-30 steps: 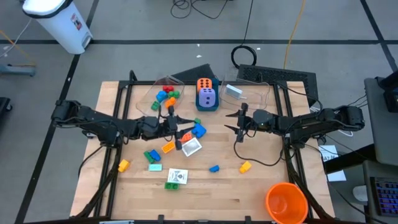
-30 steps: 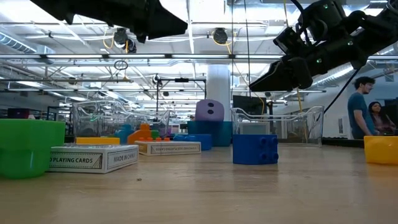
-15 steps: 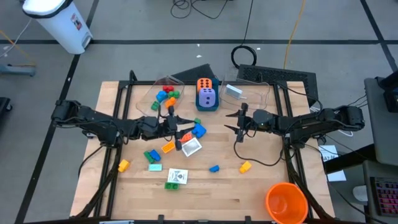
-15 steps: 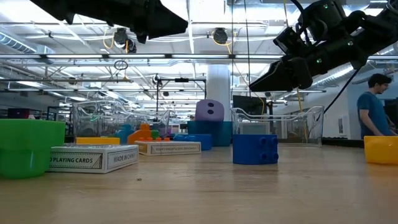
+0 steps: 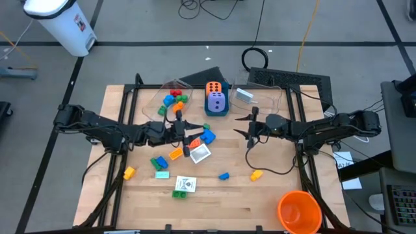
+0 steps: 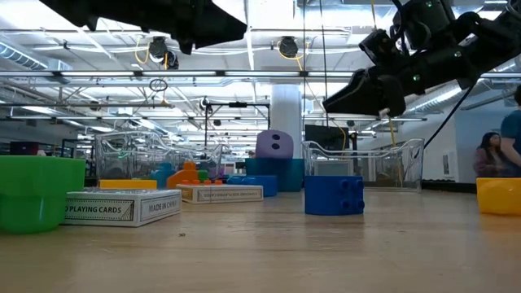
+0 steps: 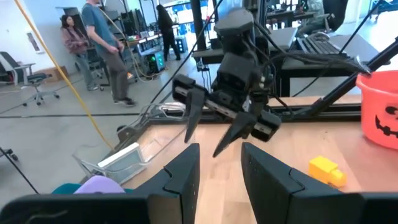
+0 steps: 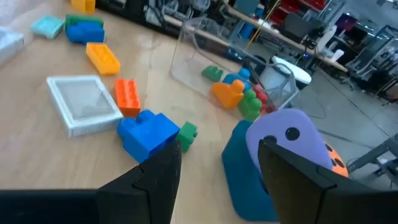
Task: Pick & Place Toys
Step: Put the yellow game piece into the left transparent bin
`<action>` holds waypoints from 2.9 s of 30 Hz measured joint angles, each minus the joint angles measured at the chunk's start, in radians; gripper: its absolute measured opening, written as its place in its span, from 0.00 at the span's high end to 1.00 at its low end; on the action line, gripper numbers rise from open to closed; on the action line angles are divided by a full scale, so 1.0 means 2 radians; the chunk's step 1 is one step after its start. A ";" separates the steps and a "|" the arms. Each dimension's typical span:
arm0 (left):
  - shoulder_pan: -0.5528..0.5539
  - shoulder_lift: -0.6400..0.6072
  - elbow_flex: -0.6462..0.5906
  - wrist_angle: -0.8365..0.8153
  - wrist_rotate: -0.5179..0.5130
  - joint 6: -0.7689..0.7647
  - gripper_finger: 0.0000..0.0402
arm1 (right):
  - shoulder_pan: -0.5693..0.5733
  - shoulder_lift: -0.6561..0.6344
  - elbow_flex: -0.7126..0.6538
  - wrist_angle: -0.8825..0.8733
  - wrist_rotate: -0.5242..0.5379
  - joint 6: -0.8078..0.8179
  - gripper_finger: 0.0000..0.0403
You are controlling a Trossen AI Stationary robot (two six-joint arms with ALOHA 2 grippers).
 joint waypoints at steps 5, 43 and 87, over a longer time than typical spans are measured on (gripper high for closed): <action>0.006 0.000 0.000 -0.024 0.001 -0.015 0.66 | 0.000 0.000 0.000 0.004 0.000 0.005 0.48; 0.029 0.000 0.000 -0.048 0.001 -0.029 0.38 | 0.208 -0.015 0.139 -0.321 -0.049 0.103 0.48; 0.033 0.001 0.000 -0.073 0.001 -0.041 0.38 | 0.285 0.057 0.141 -0.529 -0.071 0.098 0.48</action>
